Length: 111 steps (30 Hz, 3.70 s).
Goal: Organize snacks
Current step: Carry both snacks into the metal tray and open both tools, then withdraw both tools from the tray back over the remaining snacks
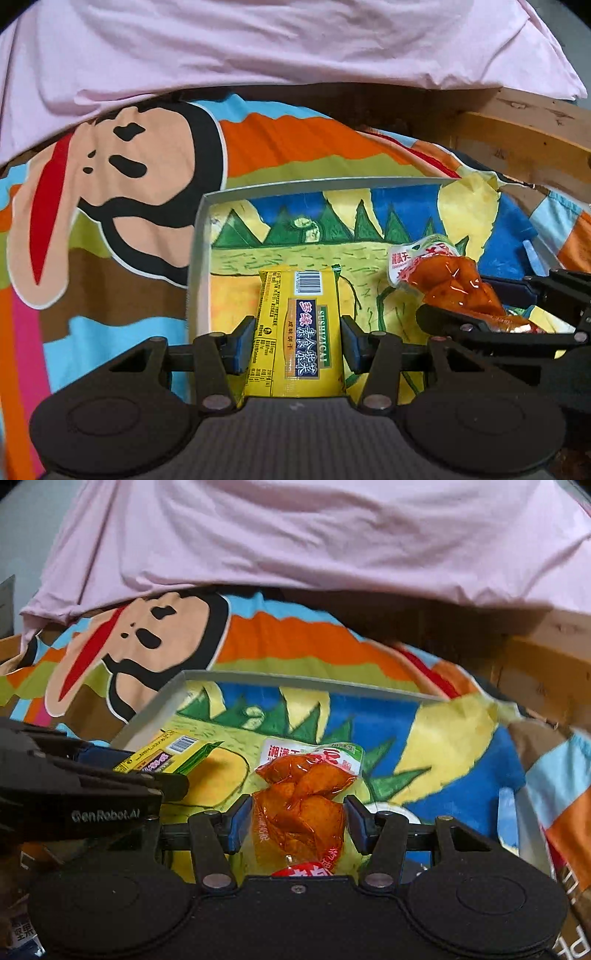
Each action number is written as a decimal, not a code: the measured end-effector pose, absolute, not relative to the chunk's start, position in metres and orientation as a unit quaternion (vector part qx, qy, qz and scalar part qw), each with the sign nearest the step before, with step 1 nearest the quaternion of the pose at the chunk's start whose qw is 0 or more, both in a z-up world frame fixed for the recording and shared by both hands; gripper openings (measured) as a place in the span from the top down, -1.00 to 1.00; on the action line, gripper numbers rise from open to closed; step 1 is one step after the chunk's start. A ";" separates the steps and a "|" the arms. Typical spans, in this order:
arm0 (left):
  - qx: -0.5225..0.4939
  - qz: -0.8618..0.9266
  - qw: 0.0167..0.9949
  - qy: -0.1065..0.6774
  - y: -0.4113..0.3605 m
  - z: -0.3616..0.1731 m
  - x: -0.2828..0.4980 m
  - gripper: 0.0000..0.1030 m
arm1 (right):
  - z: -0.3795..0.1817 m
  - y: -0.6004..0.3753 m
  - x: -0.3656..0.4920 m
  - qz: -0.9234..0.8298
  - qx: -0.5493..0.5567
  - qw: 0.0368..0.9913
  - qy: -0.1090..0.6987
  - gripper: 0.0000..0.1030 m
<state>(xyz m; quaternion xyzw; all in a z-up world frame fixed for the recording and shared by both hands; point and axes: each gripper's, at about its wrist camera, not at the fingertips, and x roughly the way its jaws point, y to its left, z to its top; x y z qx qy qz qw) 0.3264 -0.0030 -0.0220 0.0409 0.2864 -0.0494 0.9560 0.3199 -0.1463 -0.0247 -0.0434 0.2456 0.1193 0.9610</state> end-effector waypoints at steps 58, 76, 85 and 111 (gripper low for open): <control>-0.038 0.022 0.976 0.215 0.006 0.049 0.111 -0.99 | 0.069 -0.238 0.093 0.075 -0.018 0.989 0.124 -0.99; -0.015 0.007 0.971 0.240 0.010 0.023 0.020 -0.99 | 0.039 -0.224 -0.001 0.080 -0.019 0.979 0.189 -0.99; -0.024 -0.005 0.956 0.293 0.011 0.003 0.017 -0.99 | 0.010 -0.220 -0.012 0.086 0.002 0.962 0.260 -0.99; 0.008 0.018 0.943 0.334 0.017 -0.015 0.021 -0.99 | -0.015 -0.206 0.003 0.112 -0.017 0.939 0.325 -0.99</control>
